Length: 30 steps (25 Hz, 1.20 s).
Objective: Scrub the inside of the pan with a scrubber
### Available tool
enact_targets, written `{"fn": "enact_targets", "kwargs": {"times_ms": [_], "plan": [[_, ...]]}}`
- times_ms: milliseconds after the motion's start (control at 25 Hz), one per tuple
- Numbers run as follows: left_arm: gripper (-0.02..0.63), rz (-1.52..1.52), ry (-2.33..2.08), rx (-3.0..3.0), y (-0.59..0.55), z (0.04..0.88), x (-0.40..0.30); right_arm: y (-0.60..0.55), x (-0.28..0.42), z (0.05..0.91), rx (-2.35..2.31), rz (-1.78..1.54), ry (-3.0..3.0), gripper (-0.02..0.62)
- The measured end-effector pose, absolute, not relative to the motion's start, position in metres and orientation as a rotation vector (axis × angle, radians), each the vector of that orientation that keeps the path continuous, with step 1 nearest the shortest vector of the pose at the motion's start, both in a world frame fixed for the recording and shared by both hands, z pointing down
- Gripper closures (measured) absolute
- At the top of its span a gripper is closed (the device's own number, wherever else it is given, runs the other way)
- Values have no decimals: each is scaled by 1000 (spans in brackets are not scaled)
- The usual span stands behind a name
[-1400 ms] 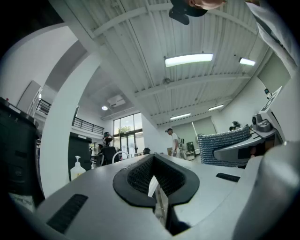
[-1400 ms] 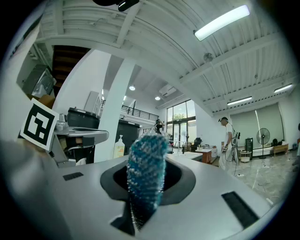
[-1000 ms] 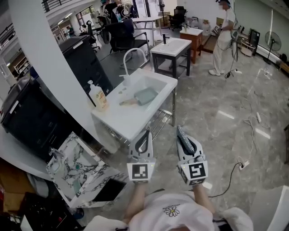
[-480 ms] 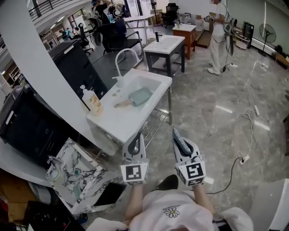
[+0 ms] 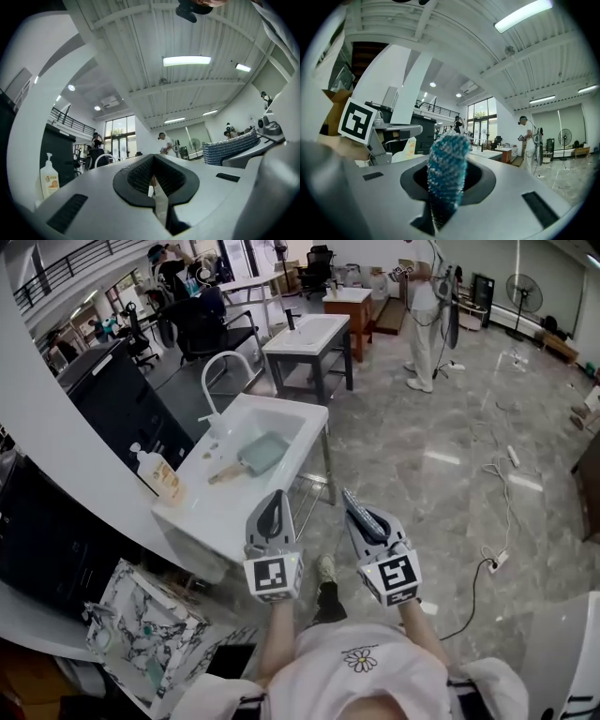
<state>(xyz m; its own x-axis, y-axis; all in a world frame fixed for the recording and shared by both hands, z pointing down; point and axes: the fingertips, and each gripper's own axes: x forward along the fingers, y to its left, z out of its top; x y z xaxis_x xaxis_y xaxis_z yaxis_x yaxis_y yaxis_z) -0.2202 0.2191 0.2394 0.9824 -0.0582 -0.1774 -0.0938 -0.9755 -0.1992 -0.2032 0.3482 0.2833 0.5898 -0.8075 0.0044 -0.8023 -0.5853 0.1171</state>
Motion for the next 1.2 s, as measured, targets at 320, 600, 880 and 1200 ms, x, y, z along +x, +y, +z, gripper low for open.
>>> {"fn": "enact_targets", "kwargs": {"times_ms": [320, 600, 880, 1200], "plan": [[592, 228, 77, -2930, 171, 245, -128, 291, -113, 300, 2724, 16, -1393, 538], [592, 228, 95, -2948, 88, 239, -41, 192, -24, 291, 2675, 40, -1584, 537], [592, 339, 246, -2963, -8, 220, 30, 88, 59, 281, 2618, 64, -1715, 537], [592, 281, 433, -2991, -74, 240, 44, 34, 100, 291, 2620, 139, -1739, 537]]}}
